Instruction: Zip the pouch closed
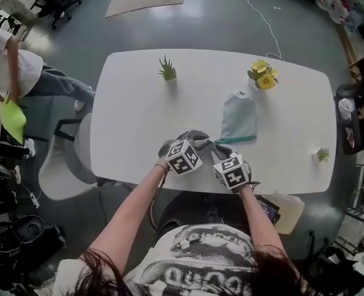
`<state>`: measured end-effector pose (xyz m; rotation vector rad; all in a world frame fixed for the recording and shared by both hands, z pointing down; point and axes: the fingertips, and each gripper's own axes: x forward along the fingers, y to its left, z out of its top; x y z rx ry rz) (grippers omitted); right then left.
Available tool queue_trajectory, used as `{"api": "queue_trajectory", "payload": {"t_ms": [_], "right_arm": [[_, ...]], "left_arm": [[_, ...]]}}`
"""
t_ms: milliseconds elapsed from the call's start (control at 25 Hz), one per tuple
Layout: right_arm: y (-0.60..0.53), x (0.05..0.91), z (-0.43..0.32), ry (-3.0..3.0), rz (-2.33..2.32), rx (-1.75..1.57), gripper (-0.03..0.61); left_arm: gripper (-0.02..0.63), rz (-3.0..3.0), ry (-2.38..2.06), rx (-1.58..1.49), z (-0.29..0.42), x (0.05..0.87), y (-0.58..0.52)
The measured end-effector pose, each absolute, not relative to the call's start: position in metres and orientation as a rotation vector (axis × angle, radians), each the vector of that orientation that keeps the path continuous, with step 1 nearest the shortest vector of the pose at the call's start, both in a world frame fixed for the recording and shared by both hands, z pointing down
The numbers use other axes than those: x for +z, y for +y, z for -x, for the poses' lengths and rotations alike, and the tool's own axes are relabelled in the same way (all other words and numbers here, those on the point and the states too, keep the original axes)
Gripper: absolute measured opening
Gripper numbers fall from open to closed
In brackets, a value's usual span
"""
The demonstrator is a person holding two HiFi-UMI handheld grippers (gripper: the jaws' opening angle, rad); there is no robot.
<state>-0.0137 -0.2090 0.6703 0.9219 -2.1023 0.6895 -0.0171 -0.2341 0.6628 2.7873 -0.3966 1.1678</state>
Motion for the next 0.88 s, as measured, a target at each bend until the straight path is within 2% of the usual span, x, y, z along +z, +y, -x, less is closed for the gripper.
{"api": "queue_trajectory", "payload": {"t_ms": [360, 880], "right_arm": [[-0.213, 0.671, 0.001, -2.061, -1.026, 0.776, 0.000], [-0.215, 0.670, -0.022, -2.002, -1.112, 0.841, -0.003]], "left_arm": [[0.021, -2.730, -0.405, 1.093, 0.016, 0.665, -0.227], [0.012, -2.728, -0.412, 1.119, 0.017, 0.665, -0.224]]}}
